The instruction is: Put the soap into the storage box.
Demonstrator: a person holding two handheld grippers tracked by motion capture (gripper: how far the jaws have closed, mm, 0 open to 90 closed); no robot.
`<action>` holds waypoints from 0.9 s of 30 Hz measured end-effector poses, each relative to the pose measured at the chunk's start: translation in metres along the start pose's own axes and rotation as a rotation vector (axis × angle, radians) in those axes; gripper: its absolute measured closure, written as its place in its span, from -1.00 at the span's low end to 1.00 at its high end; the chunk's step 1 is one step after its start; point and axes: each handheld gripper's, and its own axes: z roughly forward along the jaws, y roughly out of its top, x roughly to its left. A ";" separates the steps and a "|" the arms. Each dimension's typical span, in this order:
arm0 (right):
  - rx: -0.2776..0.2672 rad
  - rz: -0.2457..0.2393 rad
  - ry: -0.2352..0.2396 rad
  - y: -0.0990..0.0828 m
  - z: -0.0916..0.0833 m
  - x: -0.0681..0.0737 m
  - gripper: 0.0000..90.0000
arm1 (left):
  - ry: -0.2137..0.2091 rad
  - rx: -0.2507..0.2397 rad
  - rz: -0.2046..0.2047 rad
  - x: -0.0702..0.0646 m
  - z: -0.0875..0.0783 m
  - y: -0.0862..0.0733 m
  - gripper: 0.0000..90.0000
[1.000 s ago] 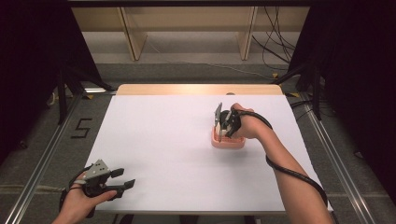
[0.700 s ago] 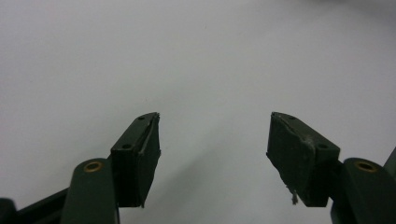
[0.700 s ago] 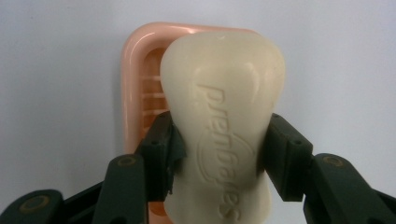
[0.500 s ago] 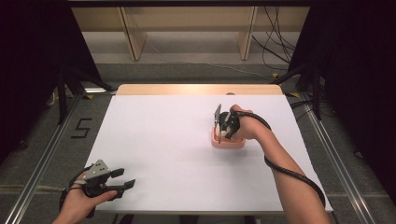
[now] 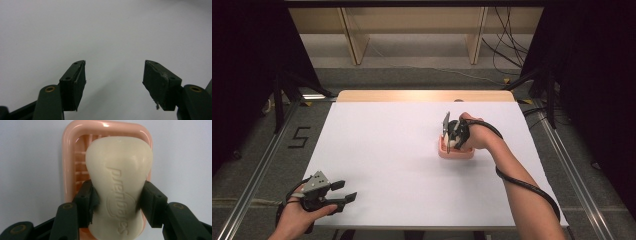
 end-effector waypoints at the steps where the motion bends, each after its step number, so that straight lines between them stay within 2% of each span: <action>1: 0.002 0.001 -0.001 0.000 0.000 0.000 0.12 | -0.004 0.004 -0.004 0.000 0.000 0.000 -0.24; 3: 0.002 -0.010 -0.008 -0.001 0.000 0.000 0.12 | -0.001 0.000 -0.003 0.000 0.000 0.000 -0.24; 4: 0.007 0.031 0.001 -0.002 0.001 0.001 0.12 | 0.001 -0.002 -0.008 0.000 0.000 0.000 -0.24; 5: 0.004 0.020 0.003 -0.002 0.001 0.000 0.12 | 0.001 -0.002 -0.008 0.000 0.000 0.000 -0.24; 6: 0.013 0.035 -0.003 -0.003 0.001 0.001 0.12 | 0.001 0.007 0.000 0.001 -0.001 0.000 -0.24; 9: 0.005 0.019 -0.005 -0.003 0.002 0.000 0.12 | 0.002 0.008 -0.004 0.000 0.000 0.000 -0.24; 10: 0.009 0.030 -0.005 -0.002 0.002 0.000 0.12 | -0.002 0.013 0.001 0.001 0.000 0.000 -0.24; 11: 0.002 0.011 -0.004 -0.002 0.003 -0.001 0.12 | -0.004 0.011 0.003 0.001 0.000 0.000 -0.24; 12: 0.010 0.035 -0.007 -0.002 0.003 0.000 0.12 | -0.003 0.015 0.009 0.001 0.000 0.000 -0.24; 13: 0.007 0.022 -0.008 -0.002 0.003 -0.002 0.12 | -0.004 0.014 0.007 0.001 0.000 0.000 -0.24; 17: 0.020 0.048 0.011 0.000 0.005 -0.002 0.12 | 0.003 0.009 0.000 0.001 0.001 -0.001 -0.24; 19: 0.015 0.022 0.008 0.002 0.006 -0.003 0.11 | -0.004 0.009 0.000 0.001 0.000 0.000 -0.24; 21: 0.014 0.053 0.007 0.002 0.005 -0.003 0.10 | -0.003 0.013 0.003 0.001 0.000 0.000 -0.24; 24: 0.001 0.024 0.003 0.003 0.003 -0.005 0.06 | 0.006 0.014 -0.001 0.000 -0.001 0.000 -0.24; 25: 0.002 0.069 0.009 0.002 0.001 -0.003 0.03 | -0.003 0.004 -0.002 0.001 -0.001 0.000 -0.24; 27: -0.017 0.079 -0.002 0.001 -0.001 -0.004 -0.02 | -0.003 0.009 -0.002 0.001 -0.001 0.000 -0.24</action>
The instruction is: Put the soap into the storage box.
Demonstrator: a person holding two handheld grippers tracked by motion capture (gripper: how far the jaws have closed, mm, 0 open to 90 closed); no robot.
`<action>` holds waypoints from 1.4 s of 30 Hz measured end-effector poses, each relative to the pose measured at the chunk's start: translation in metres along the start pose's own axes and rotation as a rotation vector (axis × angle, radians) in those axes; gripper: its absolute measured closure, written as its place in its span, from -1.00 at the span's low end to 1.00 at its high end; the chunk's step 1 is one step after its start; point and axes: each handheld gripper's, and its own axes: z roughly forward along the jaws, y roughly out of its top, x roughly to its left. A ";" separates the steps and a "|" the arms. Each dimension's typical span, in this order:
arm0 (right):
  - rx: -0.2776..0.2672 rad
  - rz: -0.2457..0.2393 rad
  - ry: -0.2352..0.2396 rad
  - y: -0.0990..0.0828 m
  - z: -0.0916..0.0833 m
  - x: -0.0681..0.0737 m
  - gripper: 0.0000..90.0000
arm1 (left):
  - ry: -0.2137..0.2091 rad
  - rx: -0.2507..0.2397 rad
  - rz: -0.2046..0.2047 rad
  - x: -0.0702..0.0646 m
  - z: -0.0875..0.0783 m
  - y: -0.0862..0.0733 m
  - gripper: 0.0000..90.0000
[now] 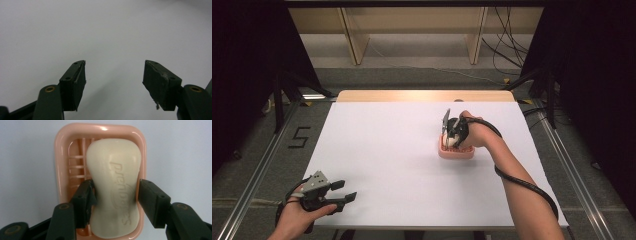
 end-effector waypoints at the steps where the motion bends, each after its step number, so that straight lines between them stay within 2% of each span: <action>1: -0.010 0.022 -0.001 -0.001 -0.003 0.000 -0.04 | 0.008 0.001 -0.003 -0.001 0.000 0.000 -0.24; 2: -0.008 0.049 0.000 -0.001 -0.005 0.001 -0.06 | 0.005 -0.009 0.000 -0.001 0.001 -0.001 -0.24; 3: -0.011 0.056 -0.001 -0.001 -0.007 0.002 -0.08 | -0.005 -0.003 -0.002 -0.001 0.000 0.000 -0.24; 4: -0.031 0.044 0.002 -0.002 -0.007 0.001 -0.11 | -0.001 -0.011 -0.004 -0.001 0.000 0.000 -0.24; 7: -0.033 0.066 0.017 -0.002 -0.009 0.004 -0.18 | 0.001 -0.005 0.002 0.000 0.000 0.000 -0.24; 8: -0.029 0.077 0.021 -0.003 -0.010 0.005 -0.18 | 0.006 -0.017 -0.007 -0.001 0.001 -0.001 -0.24; 9: -0.019 0.060 0.006 -0.004 -0.012 0.004 -0.19 | 0.002 -0.013 -0.007 -0.001 0.001 -0.001 -0.24; 11: -0.031 0.065 -0.007 -0.005 -0.014 0.005 -0.21 | -0.002 -0.002 0.004 -0.001 0.000 0.000 -0.24; 12: -0.044 0.068 0.004 -0.006 -0.014 0.005 -0.21 | -0.002 -0.002 0.004 -0.001 0.000 0.000 -0.24; 13: -0.043 0.081 0.000 -0.008 -0.016 0.007 -0.23 | 0.009 -0.006 0.002 -0.002 0.001 0.000 -0.24; 16: -0.029 0.113 0.003 -0.010 -0.019 0.012 -0.27 | -0.003 0.004 0.005 -0.001 0.000 0.000 -0.24; 18: -0.041 0.094 0.002 -0.012 -0.019 0.012 -0.28 | -0.001 -0.004 0.004 -0.001 0.000 0.000 -0.24; 19: -0.042 0.116 -0.010 -0.013 -0.022 0.015 -0.29 | -0.001 -0.005 0.003 -0.001 0.000 0.000 -0.24; 22: -0.041 0.126 -0.014 -0.015 -0.024 0.018 -0.30 | 0.000 0.001 0.005 -0.001 0.000 0.000 -0.24; 24: -0.039 0.110 -0.019 -0.016 -0.025 0.019 -0.31 | -0.003 -0.011 -0.002 -0.002 0.000 0.000 -0.24; 26: -0.044 0.122 -0.022 -0.017 -0.025 0.022 -0.31 | 0.001 -0.004 0.010 0.000 0.000 0.000 -0.24; 27: -0.058 0.089 -0.018 -0.019 -0.026 0.022 -0.31 | 0.001 -0.013 -0.006 -0.001 0.001 -0.001 -0.24; 28: -0.066 0.088 -0.026 -0.020 -0.027 0.024 -0.32 | 0.000 -0.014 -0.005 -0.001 0.001 -0.001 -0.24; 29: -0.063 0.122 -0.032 -0.021 -0.029 0.027 -0.32 | -0.003 -0.005 0.004 -0.001 0.000 0.000 -0.24; 32: -0.076 0.107 -0.039 -0.026 -0.031 0.031 -0.32 | 0.000 -0.001 0.004 -0.001 0.000 0.000 -0.24; 33: -0.068 0.128 -0.038 -0.028 -0.032 0.033 -0.32 | -0.001 -0.003 0.006 -0.001 0.000 0.000 -0.24; 36: -0.075 0.115 -0.040 -0.031 -0.032 0.036 -0.31 | -0.001 -0.004 0.006 -0.001 0.000 0.000 -0.24; 38: -0.075 0.149 -0.039 -0.036 -0.034 0.042 -0.31 | 0.000 0.000 0.004 -0.001 0.000 0.000 -0.24; 39: -0.077 0.136 -0.037 -0.038 -0.035 0.044 -0.31 | 0.001 0.000 0.005 -0.001 0.000 0.000 -0.24; 40: -0.070 0.160 -0.041 -0.039 -0.036 0.047 -0.31 | 0.001 0.000 0.005 -0.001 0.000 0.000 -0.24; 42: -0.078 0.145 -0.039 -0.043 -0.037 0.050 -0.31 | -0.001 -0.004 0.006 -0.001 0.000 0.000 -0.24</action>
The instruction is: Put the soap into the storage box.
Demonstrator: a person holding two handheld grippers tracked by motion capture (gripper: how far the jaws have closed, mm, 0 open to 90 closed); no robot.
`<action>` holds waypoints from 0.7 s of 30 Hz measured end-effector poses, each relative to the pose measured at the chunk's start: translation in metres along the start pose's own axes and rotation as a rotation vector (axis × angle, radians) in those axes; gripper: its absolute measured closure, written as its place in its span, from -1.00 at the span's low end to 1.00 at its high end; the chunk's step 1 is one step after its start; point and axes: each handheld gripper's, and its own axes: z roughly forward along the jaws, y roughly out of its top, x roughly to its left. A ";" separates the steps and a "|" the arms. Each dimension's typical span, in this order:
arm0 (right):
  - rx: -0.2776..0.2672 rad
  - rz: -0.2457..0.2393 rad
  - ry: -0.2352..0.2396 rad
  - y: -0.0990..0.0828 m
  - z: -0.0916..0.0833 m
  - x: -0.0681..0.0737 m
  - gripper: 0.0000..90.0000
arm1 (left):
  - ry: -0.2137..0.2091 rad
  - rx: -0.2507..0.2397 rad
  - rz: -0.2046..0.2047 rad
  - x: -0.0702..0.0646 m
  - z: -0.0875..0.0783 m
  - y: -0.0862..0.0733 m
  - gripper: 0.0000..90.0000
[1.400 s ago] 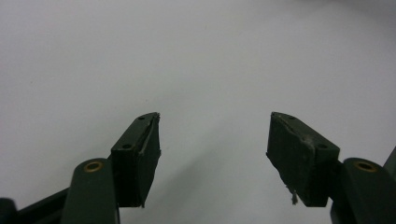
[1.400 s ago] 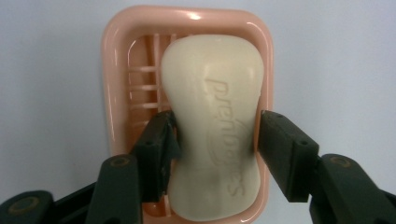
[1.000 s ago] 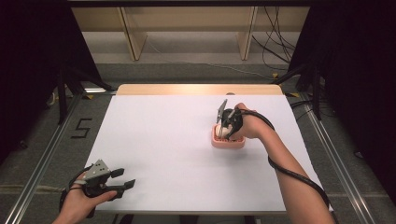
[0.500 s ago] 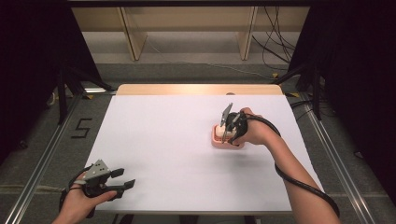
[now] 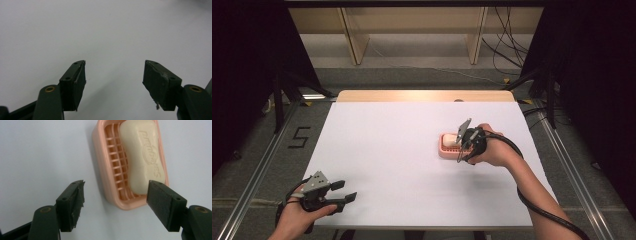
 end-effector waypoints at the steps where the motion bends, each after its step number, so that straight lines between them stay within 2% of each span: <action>1: 0.002 0.027 -0.001 -0.002 -0.001 0.003 -0.31 | 0.000 0.000 0.001 0.000 0.000 0.000 -0.24; 3: -0.022 0.017 0.011 -0.005 -0.002 0.006 -0.31 | 0.003 0.004 -0.001 -0.001 0.000 0.000 -0.24; 4: -0.017 0.046 0.011 -0.008 -0.002 0.009 -0.31 | 0.003 0.004 -0.001 -0.001 0.000 0.000 -0.24; 5: -0.028 0.024 0.009 -0.010 -0.002 0.009 -0.30 | 0.013 0.010 0.001 -0.001 0.000 0.000 -0.24; 6: -0.028 0.024 0.009 -0.010 -0.002 0.009 -0.30 | 0.013 0.010 0.001 -0.001 0.000 0.000 -0.24; 10: -0.033 0.061 0.007 -0.020 -0.001 0.019 -0.30 | 0.005 0.008 -0.006 -0.001 0.001 0.000 -0.24; 11: -0.037 0.064 0.006 -0.022 0.000 0.020 -0.31 | 0.000 0.006 -0.019 -0.002 0.002 -0.001 -0.24; 14: -0.038 0.075 0.011 -0.030 0.002 0.026 -0.31 | 0.003 0.011 -0.016 -0.001 0.001 -0.001 -0.24; 19: -0.057 0.136 0.014 -0.045 0.008 0.037 -0.31 | 0.008 0.014 -0.001 -0.001 0.001 -0.001 -0.24; 21: -0.058 0.146 0.018 -0.050 0.011 0.043 -0.31 | 0.012 0.012 -0.014 -0.002 0.001 -0.001 -0.24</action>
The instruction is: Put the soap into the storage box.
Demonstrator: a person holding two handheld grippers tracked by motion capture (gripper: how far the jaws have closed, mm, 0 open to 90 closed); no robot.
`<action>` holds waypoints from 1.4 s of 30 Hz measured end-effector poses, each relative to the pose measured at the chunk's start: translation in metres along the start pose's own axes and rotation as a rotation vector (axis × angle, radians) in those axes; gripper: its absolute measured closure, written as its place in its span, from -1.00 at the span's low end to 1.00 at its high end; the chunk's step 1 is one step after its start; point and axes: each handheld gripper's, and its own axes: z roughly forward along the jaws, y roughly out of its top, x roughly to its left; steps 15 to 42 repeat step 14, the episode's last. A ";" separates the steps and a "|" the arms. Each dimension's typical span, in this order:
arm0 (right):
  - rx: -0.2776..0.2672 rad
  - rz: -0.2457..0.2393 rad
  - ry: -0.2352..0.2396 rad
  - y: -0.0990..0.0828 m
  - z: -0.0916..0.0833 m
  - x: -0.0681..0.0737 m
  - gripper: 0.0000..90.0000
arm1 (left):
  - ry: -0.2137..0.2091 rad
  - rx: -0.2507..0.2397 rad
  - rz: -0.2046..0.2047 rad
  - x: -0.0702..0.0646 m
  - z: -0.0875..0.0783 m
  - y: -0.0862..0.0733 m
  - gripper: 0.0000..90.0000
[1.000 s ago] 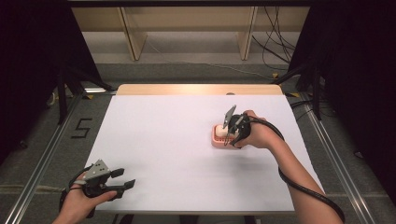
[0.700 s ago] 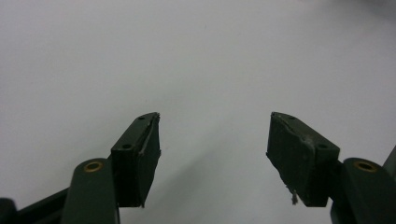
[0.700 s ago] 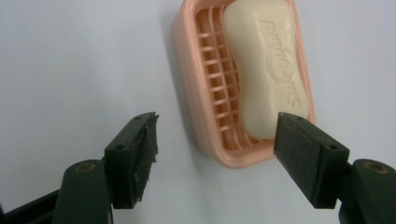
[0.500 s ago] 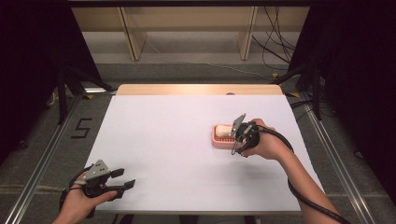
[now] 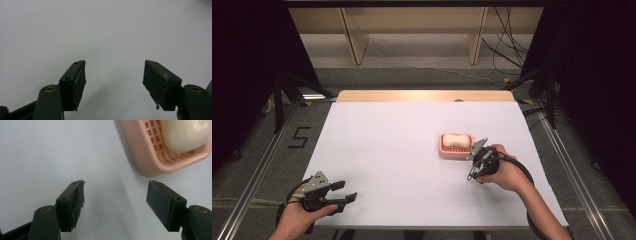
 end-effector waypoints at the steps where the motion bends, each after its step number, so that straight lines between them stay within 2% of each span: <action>1: -0.005 -0.008 -0.004 -0.003 0.001 0.002 -0.30 | 0.000 0.000 0.000 0.000 0.000 0.000 -0.24; 4: -0.030 0.021 -0.016 -0.012 0.003 0.010 -0.29 | -0.008 -0.005 -0.005 0.000 0.000 0.000 -0.24; 6: -0.048 0.039 -0.029 -0.018 0.006 0.014 -0.29 | 0.001 0.003 0.028 0.002 -0.001 0.000 -0.24; 7: -0.049 0.074 -0.038 -0.021 0.007 0.018 -0.29 | 0.001 0.008 0.033 0.002 -0.001 0.000 -0.24; 8: -0.077 0.076 -0.043 -0.024 0.008 0.019 -0.30 | -0.005 0.014 0.036 0.002 -0.001 0.000 -0.24; 10: -0.099 0.106 -0.061 -0.030 0.006 0.020 -0.28 | -0.007 -0.007 0.013 0.000 0.001 0.000 -0.24; 11: -0.112 0.104 -0.082 -0.031 0.004 0.021 -0.26 | -0.005 -0.016 0.009 0.000 0.001 0.000 -0.24; 13: -0.151 0.110 -0.109 -0.033 -0.001 0.023 -0.27 | -0.005 -0.009 0.017 0.000 0.001 0.000 -0.24; 42: -0.154 0.105 -0.110 -0.032 -0.003 0.022 -0.27 | -0.005 -0.009 0.017 0.000 0.001 0.000 -0.24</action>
